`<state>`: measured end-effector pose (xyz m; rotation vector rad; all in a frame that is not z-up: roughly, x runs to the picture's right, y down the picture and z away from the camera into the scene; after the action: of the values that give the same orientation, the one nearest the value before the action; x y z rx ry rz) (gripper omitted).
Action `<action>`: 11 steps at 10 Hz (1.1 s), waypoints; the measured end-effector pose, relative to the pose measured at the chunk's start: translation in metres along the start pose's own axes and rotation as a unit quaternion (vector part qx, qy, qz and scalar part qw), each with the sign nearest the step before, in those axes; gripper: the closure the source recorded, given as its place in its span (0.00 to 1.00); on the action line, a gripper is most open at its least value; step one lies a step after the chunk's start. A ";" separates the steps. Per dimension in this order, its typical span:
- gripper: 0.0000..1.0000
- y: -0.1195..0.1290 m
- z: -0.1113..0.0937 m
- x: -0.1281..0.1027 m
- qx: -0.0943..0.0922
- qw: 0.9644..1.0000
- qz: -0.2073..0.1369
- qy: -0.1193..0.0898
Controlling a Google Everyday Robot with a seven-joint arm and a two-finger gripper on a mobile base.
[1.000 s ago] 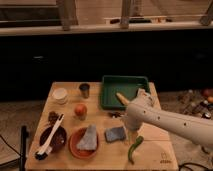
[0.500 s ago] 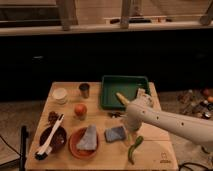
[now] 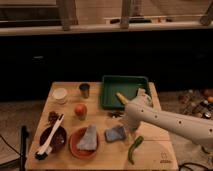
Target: Place sponge in paper cup
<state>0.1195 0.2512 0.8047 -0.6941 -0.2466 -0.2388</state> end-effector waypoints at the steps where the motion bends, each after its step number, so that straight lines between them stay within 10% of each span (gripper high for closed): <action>1: 0.20 0.001 0.002 0.001 -0.002 1.000 -0.002 0.000; 9: 0.21 -0.012 0.009 -0.036 0.012 0.999 -0.034 -0.019; 11: 0.38 -0.015 0.013 -0.037 0.011 0.999 -0.035 -0.021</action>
<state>0.0785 0.2538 0.8123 -0.6699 -0.3143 -0.2882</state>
